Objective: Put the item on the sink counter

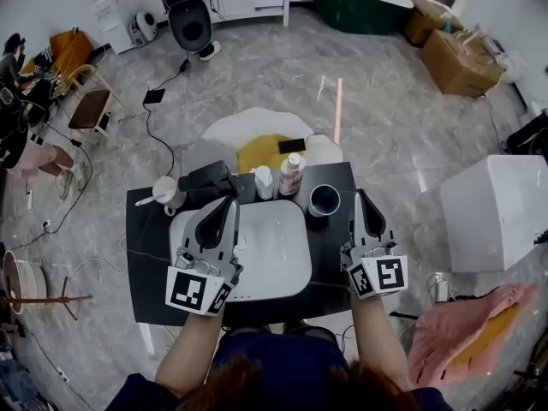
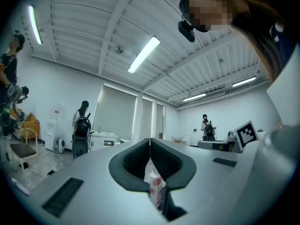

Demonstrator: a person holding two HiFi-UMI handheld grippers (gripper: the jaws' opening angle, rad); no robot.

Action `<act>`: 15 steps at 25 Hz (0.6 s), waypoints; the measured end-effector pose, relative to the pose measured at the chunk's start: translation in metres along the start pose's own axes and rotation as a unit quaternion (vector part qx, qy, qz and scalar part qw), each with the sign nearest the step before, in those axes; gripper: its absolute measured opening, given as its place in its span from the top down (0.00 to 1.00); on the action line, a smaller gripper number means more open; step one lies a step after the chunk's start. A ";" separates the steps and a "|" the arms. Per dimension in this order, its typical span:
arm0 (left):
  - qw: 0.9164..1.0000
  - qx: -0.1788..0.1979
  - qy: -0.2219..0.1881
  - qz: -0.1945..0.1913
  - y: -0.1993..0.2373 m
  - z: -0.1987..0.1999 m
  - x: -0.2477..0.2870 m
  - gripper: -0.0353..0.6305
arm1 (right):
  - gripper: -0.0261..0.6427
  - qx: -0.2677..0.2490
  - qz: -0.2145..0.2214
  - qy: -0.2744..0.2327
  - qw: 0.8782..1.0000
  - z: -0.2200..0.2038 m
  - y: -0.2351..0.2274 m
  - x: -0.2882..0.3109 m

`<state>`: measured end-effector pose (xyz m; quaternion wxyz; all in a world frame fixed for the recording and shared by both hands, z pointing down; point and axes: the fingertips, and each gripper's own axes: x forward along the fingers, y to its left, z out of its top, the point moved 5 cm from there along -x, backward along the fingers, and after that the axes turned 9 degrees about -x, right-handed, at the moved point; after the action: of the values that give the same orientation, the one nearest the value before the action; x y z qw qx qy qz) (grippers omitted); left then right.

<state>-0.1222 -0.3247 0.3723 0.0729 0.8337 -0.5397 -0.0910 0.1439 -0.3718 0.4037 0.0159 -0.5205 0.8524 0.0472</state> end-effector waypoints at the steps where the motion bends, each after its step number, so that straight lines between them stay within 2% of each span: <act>1: 1.000 0.002 -0.004 -0.001 -0.002 0.006 -0.003 0.91 | 0.94 -0.001 -0.004 -0.002 1.000 0.010 0.001 -0.006; 7: 1.000 0.008 -0.016 0.001 -0.017 0.026 -0.019 0.91 | 0.94 -0.016 -0.018 -0.008 1.000 0.048 0.009 -0.044; 15: 0.999 0.018 -0.035 -0.001 -0.024 0.044 -0.022 0.91 | 0.94 -0.027 -0.016 -0.018 0.999 0.071 0.013 -0.056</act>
<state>-0.1198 -0.2963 0.3256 0.0388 0.8315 -0.5431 -0.1107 0.1566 -0.3093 0.3381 0.0181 -0.5332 0.8421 0.0794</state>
